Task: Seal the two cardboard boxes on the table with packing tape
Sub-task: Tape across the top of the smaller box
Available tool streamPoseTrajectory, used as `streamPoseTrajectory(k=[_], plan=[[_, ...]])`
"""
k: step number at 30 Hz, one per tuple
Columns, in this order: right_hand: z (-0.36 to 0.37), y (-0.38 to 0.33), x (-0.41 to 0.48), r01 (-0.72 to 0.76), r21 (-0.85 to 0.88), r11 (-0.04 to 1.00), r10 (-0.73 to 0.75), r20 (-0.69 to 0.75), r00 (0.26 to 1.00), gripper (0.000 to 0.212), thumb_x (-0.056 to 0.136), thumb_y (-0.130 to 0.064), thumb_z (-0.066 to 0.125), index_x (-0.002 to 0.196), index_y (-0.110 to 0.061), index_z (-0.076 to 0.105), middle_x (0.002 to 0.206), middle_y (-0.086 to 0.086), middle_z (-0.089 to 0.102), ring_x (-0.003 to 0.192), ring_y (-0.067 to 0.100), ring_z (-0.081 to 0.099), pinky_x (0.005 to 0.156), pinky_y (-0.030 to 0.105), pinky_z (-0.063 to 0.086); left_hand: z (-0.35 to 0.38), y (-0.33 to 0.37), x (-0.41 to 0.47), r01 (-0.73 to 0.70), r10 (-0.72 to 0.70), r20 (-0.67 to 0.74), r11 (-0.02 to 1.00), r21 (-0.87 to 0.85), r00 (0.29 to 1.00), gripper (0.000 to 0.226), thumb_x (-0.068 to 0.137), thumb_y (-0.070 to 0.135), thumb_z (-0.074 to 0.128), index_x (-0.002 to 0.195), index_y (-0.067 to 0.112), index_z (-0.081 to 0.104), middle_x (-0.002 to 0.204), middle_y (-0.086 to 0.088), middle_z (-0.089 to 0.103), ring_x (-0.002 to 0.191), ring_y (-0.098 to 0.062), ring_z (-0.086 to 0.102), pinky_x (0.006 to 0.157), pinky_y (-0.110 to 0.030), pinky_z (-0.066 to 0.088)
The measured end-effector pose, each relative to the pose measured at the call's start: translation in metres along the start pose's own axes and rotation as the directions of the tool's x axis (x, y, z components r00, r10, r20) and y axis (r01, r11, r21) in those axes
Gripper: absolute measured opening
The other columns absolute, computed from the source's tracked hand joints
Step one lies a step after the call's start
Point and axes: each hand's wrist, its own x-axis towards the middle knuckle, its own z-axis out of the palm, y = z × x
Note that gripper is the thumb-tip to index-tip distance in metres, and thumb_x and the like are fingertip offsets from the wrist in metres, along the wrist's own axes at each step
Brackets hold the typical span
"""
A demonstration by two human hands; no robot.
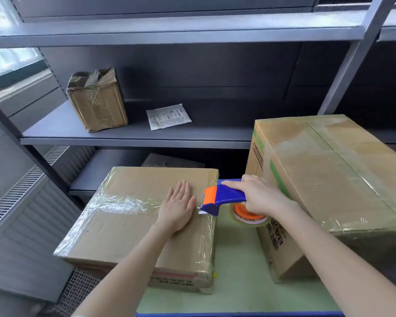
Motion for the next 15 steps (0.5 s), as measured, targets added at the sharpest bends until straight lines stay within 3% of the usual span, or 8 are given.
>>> streamPoseTrajectory(k=[5, 7, 15], plan=[[0.004, -0.006, -0.001, -0.017, 0.025, 1.0, 0.016, 0.029, 0.999, 0.07, 0.087, -0.009, 0.048, 0.144, -0.042, 0.022, 0.084, -0.007, 0.027, 0.086, 0.014, 0.031, 0.057, 0.021, 0.02, 0.004, -0.011, -0.006, -0.01, 0.014, -0.051, 0.997, 0.073, 0.999, 0.056, 0.101, 0.039, 0.011, 0.149, 0.015, -0.008, 0.158, 0.001, -0.007, 0.144, -0.01, -0.009, 0.116, -0.025, -0.009], [0.006, -0.012, 0.001, -0.028, 0.032, 0.999, 0.027, 0.037, 0.999, 0.07, 0.087, -0.009, 0.046, 0.144, -0.042, 0.022, 0.089, -0.004, 0.031, 0.087, 0.016, 0.034, 0.061, 0.024, 0.025, 0.0, -0.019, -0.005, -0.009, 0.013, -0.048, 0.996, 0.087, 0.999, 0.057, 0.102, 0.038, 0.011, 0.149, 0.013, -0.007, 0.158, 0.0, -0.005, 0.144, -0.011, -0.009, 0.116, -0.025, -0.007], [0.013, -0.06, 0.029, 0.068, 0.046, 0.997, -0.068, -0.005, 0.998, 0.073, 0.085, -0.011, 0.046, 0.145, -0.041, 0.018, 0.089, -0.002, 0.035, 0.083, 0.016, 0.036, 0.053, 0.023, 0.02, -0.025, -0.075, -0.012, 0.091, -0.091, -0.012, 0.996, -0.017, 0.996, 0.058, 0.102, 0.038, 0.018, 0.149, 0.014, -0.004, 0.158, -0.001, -0.004, 0.144, -0.009, -0.006, 0.114, -0.021, -0.006]])
